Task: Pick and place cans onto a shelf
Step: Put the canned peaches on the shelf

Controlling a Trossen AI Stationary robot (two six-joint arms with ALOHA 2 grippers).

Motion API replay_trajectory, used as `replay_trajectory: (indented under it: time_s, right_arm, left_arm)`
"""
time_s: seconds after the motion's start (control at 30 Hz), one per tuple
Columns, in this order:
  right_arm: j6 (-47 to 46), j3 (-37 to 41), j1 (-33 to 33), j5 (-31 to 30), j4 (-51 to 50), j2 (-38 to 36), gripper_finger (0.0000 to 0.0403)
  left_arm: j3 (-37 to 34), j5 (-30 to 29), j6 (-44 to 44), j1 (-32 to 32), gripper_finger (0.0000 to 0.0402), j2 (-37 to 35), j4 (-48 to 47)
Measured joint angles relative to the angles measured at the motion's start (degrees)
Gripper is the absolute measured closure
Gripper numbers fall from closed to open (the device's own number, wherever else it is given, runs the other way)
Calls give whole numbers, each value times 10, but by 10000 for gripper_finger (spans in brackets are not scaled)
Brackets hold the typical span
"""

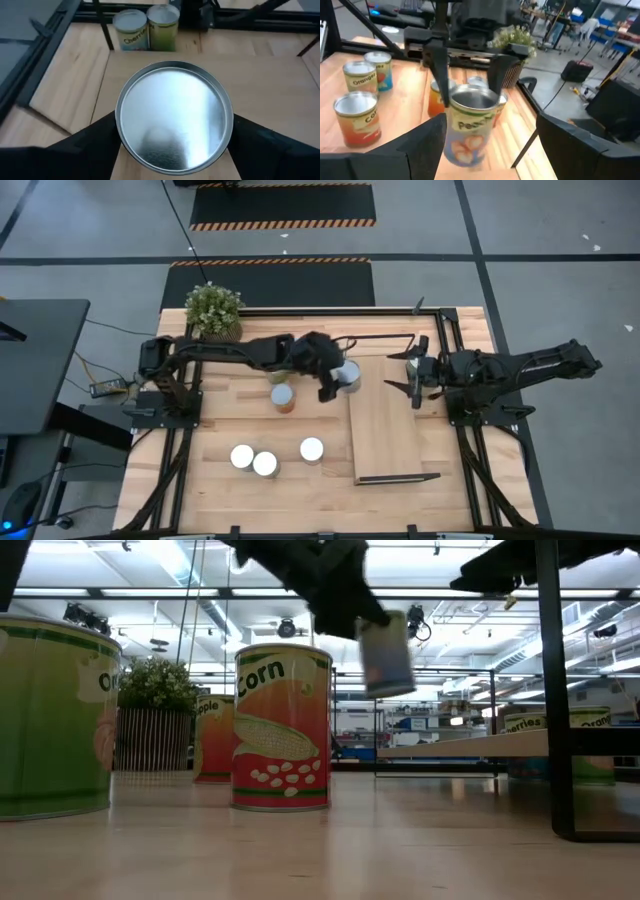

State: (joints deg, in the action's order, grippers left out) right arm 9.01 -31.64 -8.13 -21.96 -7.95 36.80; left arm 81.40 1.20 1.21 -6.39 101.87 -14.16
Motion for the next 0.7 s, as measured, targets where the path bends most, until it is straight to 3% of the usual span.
replay_trajectory:
  time_s: [0.23, 0.43, 0.7]
  right_arm:
    - [-30, -18, -4, -48, -56, -22, 89]
    - [-33, -30, -9, -51, -59, -39, 89]
    - [-35, -30, -18, -50, -65, -37, 89]
  left_arm:
    - [123, 47, 43, -6, 84, 116, -56]
    - [243, 82, 68, -12, 84, 209, -118]
    - [305, 59, 76, -13, 67, 264, -140]
